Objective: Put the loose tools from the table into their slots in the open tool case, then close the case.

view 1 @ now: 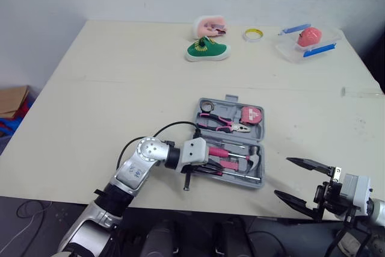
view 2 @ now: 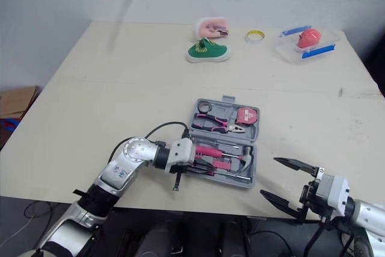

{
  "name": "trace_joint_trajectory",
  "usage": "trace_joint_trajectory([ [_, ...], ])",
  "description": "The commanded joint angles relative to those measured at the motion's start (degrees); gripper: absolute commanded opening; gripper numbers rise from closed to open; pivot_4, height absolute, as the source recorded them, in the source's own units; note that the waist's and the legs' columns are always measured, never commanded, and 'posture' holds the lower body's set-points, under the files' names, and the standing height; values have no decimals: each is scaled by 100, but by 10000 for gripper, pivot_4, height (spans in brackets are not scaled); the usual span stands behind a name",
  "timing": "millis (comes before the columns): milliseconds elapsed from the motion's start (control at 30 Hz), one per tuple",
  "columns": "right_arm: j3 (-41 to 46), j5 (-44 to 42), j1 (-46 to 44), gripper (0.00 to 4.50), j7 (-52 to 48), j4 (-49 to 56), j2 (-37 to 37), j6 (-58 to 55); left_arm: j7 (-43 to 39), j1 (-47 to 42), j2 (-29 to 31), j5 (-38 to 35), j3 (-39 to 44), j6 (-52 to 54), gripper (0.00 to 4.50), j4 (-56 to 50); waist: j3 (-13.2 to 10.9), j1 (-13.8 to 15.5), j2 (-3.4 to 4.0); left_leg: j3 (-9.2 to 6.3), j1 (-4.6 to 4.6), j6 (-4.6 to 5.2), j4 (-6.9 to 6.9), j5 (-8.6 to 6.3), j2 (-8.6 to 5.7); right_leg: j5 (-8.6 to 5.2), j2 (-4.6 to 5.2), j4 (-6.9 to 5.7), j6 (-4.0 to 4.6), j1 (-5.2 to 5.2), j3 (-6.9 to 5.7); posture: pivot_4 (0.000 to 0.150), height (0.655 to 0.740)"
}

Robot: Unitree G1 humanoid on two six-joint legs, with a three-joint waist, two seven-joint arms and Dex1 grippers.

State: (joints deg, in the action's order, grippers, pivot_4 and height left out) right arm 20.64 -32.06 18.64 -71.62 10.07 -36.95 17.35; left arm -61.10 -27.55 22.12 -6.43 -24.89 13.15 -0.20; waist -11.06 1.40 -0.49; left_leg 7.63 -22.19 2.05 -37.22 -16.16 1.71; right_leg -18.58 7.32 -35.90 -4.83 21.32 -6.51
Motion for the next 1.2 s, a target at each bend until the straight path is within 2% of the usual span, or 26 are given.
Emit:
trace_joint_trajectory([
  [33,58,-43,38,45000,15,-13,43,105,58,165,452,940,-722,730,685,346,20,-1,-5,-1,3,11,2,-7,0,0,0,1,0,-3,0,1500,7400],
  [133,40,-38,21,45000,47,-33,55,97,137,166,464,1014,-879,622,685,391,115,-8,1,-4,21,12,14,-14,3,-2,-1,14,4,-21,-1,1500,7400],
  [233,53,-18,-21,45000,139,-42,58,63,283,213,418,1002,-904,848,685,446,133,-3,1,-6,99,-23,28,-54,10,-7,-3,40,9,-99,0,1500,7400],
  [333,62,-8,-27,45000,256,5,42,-18,391,235,354,891,-802,628,685,559,160,-2,11,-16,102,-24,30,-55,10,-8,-1,45,11,-105,1,1500,7400],
  [500,275,526,-41,45000,1294,193,-132,-681,165,229,-10,-250,243,-344,685,288,157,-3,36,-17,88,-23,31,-55,8,-9,7,46,12,-88,2,1500,7400],
  [667,165,667,-325,45000,1680,219,-236,-1033,-372,74,39,-1396,1165,-246,685,-91,116,-18,43,-16,20,-2,22,-27,7,-9,4,25,13,-18,-6,1500,7400],
  [733,123,653,-368,45000,1679,220,-255,-1122,-470,44,78,-1568,1305,-187,685,-132,111,-10,39,-15,-21,-22,16,2,5,-9,4,11,14,23,-11,1500,7400],
  [833,-13,708,-625,45000,1711,32,-368,-1440,-537,-13,363,-1568,1584,-220,685,-47,103,-10,32,-14,-21,-18,15,0,2,-10,1,13,14,19,-18,1500,7400],
  [933,-294,1102,-1197,36373,1851,-469,-525,-1678,-133,-120,643,-1027,1786,-579,0,612,90,-30,11,-12,-20,-7,10,0,-1,-5,1,12,6,17,-16,1500,7400],
  [967,-469,1273,-1374,30360,1844,-631,-609,-1791,86,-186,675,-810,1813,-749,0,893,86,-29,12,-9,-16,19,8,-8,-2,0,2,10,1,15,-12,1500,7400],
  [1000,-644,1487,-1540,26324,1793,-809,-666,-1663,320,-263,629,-703,1841,-746,0,1119,85,-28,12,-8,-19,25,9,-5,-5,3,5,8,0,19,-12,1500,7400],
  [1167,-1015,1841,-2161,596,1950,-1327,-621,-1688,845,-504,364,-353,1786,-859,0,1759,81,5,8,-15,-30,9,15,-1,-4,1,7,13,5,26,-22,1500,7400],
  [1200,-1104,1886,-2265,596,1949,-1402,-608,-1737,897,-549,325,-278,1737,-806,0,1855,80,0,7,-15,-36,-5,13,5,-4,1,7,17,5,27,-24,1500,7400],
])
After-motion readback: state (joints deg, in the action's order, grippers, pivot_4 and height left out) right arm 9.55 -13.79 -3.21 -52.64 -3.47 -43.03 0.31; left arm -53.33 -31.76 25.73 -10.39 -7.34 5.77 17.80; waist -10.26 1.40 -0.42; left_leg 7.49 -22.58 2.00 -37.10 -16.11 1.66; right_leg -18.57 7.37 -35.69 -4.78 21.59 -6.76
